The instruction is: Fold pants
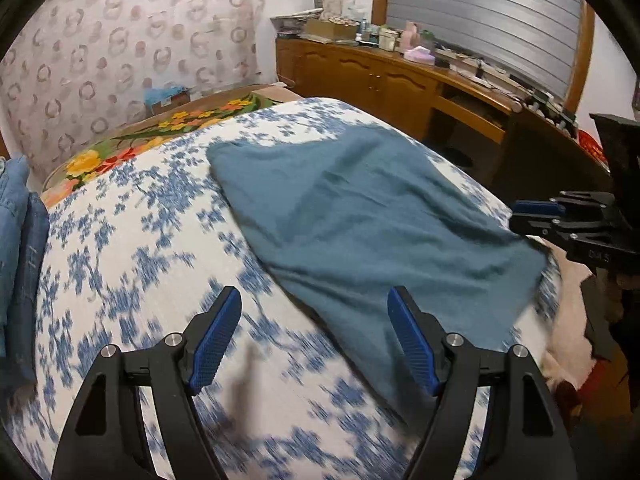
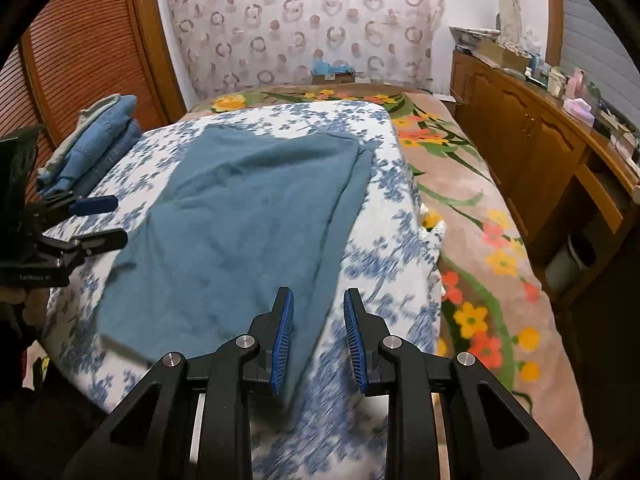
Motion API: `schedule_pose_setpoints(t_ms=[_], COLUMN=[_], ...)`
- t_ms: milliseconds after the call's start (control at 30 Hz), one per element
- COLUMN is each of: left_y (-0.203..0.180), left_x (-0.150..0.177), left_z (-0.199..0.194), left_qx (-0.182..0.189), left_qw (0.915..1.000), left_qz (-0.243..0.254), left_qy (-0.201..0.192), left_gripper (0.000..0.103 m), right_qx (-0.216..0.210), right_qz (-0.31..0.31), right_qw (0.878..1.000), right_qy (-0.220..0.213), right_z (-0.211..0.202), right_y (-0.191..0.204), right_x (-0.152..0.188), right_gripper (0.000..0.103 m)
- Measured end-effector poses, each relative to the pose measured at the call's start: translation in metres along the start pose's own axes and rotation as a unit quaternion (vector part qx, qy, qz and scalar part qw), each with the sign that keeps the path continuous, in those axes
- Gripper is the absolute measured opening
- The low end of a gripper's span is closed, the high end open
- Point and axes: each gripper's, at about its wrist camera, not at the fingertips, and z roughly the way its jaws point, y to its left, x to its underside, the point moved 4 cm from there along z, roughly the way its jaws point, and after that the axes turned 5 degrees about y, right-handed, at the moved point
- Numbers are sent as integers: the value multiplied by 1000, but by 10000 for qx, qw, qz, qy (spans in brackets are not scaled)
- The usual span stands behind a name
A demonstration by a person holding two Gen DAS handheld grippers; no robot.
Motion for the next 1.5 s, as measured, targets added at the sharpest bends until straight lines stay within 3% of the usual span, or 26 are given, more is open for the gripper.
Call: schedule_pose_setpoints(t_ms=[233, 500, 600, 700, 733, 867, 1033, 1200, 1300, 1367, 1500], left_y=[-19, -28, -31, -36, -39, -42, -34, -30, -28, -24, -21], left_x=[30, 46, 47, 49, 49, 46, 45, 50, 51, 51, 51], left_z=[-14, -4, -4, -5, -6, -15, -33, -20, -17, -17, -17], left_qx=[109, 318, 454, 649, 723, 702, 651, 541, 462, 397, 383], left_qw=[9999, 9988, 9982, 9974, 9970, 9975, 9977, 9981, 9983, 9983, 9982], left_qz=[-23, -259, -273, -183, -144, -83, -146, -219, -272, -347, -425], left_qy=[83, 271, 265, 246, 235, 89, -79, 185, 238, 233, 184], left_gripper=[77, 73, 61, 39, 31, 19, 19, 21, 33, 48, 51], right_qx=[-8, -3, -50, -87, -93, -142, -216, -123, -101, -65, -144], right_qz=[33, 293, 312, 239, 229, 209, 107, 296, 366, 372, 527], right_qw=[10000, 9996, 9995, 9997, 9996, 9993, 9994, 9994, 9991, 9991, 9982], right_qy=[-67, 29, 19, -62, -114, -275, -242, -140, -164, -185, -243], right_z=[-11, -9, -10, -13, -15, -23, -30, -22, -20, -19, -14], right_y=[6, 5, 7, 10, 11, 13, 23, 18, 15, 15, 17], right_x=[20, 34, 35, 34, 34, 36, 46, 47, 43, 41, 40], right_gripper=[27, 27, 27, 26, 21, 15, 15, 20, 25, 30, 34])
